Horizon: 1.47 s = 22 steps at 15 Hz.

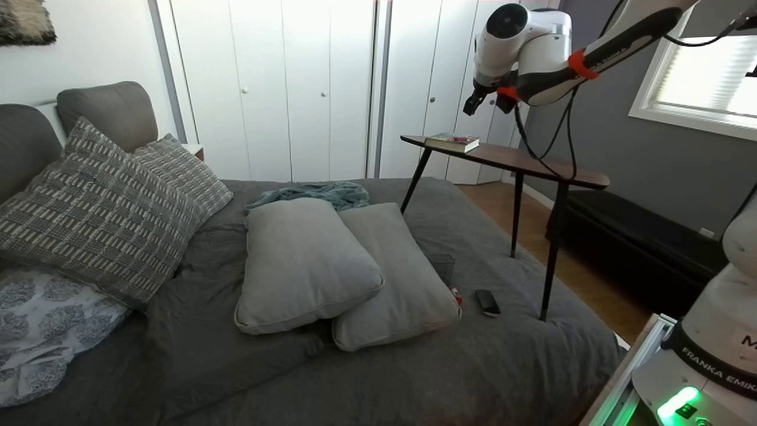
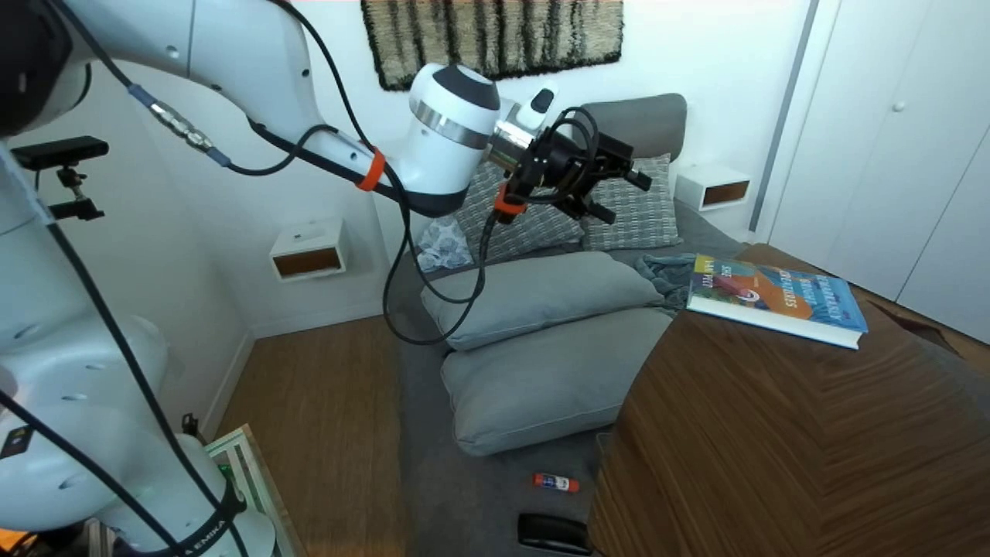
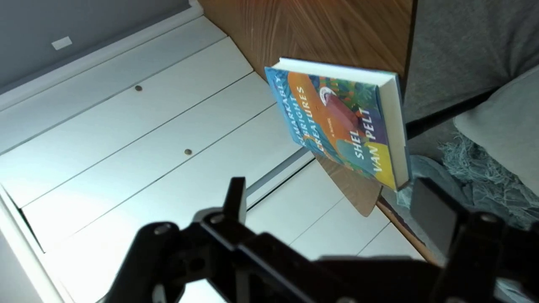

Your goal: Put the book on top of the pillow

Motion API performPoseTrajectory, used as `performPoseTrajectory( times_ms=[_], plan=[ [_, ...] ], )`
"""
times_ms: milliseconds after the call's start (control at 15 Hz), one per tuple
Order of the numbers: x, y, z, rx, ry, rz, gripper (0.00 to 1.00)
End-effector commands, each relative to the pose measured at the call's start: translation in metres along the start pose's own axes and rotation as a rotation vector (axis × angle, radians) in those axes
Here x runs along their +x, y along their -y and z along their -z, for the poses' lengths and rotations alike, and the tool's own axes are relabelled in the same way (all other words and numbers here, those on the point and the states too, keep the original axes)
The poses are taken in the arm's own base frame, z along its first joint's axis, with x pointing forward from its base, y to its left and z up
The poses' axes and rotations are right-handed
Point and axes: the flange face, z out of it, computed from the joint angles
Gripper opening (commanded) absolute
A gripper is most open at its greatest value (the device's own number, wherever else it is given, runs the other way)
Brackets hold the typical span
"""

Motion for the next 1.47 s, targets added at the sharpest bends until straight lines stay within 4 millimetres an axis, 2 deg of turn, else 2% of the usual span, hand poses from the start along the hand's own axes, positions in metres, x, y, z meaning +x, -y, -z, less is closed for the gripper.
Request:
performPoseTrajectory(
  times_ms=[0, 200, 533, 733, 800, 867, 1000, 1200, 1400],
  plan=[
    [0.043, 0.042, -0.018, -0.084, -0.069, -0.009, 1.0],
    [0.065, 0.074, -0.042, -0.107, -0.061, 0.05, 1.0],
    [0.081, 0.093, -0.105, -0.132, -0.01, 0.24, 1.0],
    [0.087, 0.11, -0.134, -0.152, 0.012, 0.277, 1.0],
    [0.087, 0.117, -0.14, -0.142, 0.023, 0.28, 1.0],
    [0.073, 0.105, -0.127, -0.115, 0.018, 0.255, 1.0],
    [0.076, 0.117, -0.139, -0.117, 0.023, 0.264, 1.0],
    [0.08, 0.12, -0.141, -0.123, 0.021, 0.264, 1.0],
    [0.08, 0.142, -0.161, -0.142, 0.048, 0.225, 1.0]
  ],
)
